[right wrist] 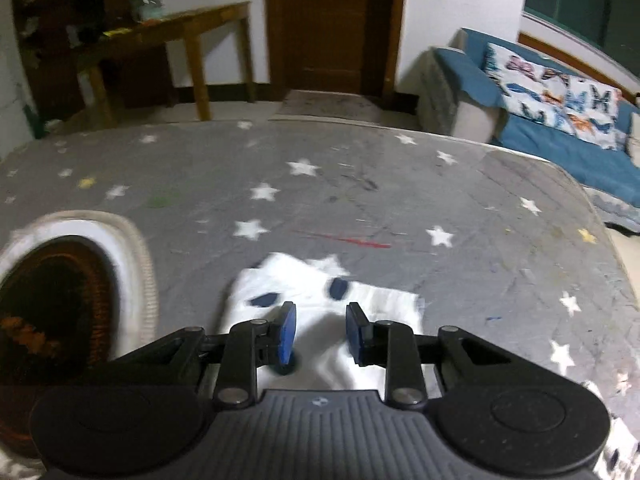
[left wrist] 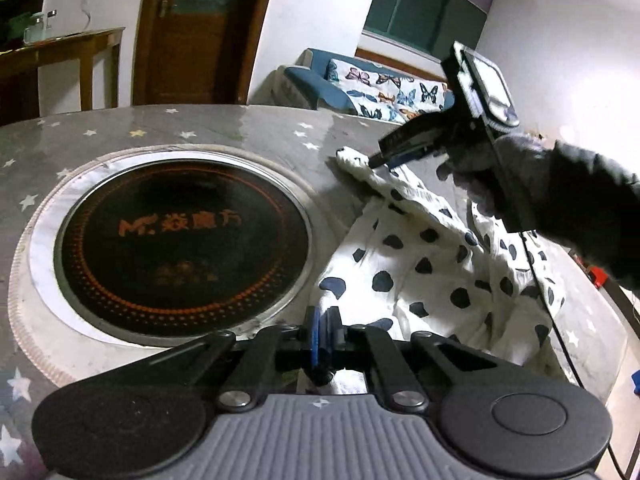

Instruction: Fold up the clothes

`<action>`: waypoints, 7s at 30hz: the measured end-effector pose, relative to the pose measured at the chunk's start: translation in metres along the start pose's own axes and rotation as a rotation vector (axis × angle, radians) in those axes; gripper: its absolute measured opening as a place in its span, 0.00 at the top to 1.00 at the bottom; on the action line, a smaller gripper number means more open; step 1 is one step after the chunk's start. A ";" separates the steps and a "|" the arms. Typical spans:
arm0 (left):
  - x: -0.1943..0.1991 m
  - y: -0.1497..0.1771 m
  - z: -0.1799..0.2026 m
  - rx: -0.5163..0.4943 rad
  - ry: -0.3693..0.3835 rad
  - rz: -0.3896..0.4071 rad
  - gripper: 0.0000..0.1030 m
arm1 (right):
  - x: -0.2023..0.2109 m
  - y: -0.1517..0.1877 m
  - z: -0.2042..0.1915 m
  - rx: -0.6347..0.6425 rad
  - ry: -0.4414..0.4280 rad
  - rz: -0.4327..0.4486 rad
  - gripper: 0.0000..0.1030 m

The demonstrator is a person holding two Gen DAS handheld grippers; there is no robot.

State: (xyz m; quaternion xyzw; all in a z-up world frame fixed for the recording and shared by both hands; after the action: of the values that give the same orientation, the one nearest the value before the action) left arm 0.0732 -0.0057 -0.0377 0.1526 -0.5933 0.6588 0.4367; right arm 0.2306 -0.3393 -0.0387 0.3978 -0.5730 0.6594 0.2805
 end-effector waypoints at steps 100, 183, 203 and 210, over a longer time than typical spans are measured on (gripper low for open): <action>0.036 0.051 0.195 -0.478 0.613 -0.102 0.83 | 0.076 0.081 0.179 -0.143 0.264 0.120 0.67; 0.037 0.074 0.044 -0.191 0.026 -0.076 0.69 | 0.192 0.285 -0.039 0.338 -0.206 -0.016 0.52; 0.009 0.029 0.014 -0.105 -0.072 -0.046 0.70 | 0.121 0.177 0.100 -0.060 0.011 0.076 0.52; 0.008 0.027 0.013 -0.116 -0.092 -0.046 0.69 | 0.094 0.168 0.126 -0.109 0.051 0.069 0.52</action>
State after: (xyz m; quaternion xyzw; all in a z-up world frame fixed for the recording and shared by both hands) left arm 0.0438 -0.0123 -0.0456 0.1708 -0.6461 0.6054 0.4322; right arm 0.0683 -0.5014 -0.0452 0.3450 -0.6143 0.6462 0.2934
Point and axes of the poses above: each gripper's, at about its wrist camera, not at the fingertips, and x roughly against the way its jaws point, z to its right, y to its underside, the point moved 9 cm from there along -x, roughly the way its jaws point, and after that the axes turned 7 degrees about -z, right-handed, at the moved point
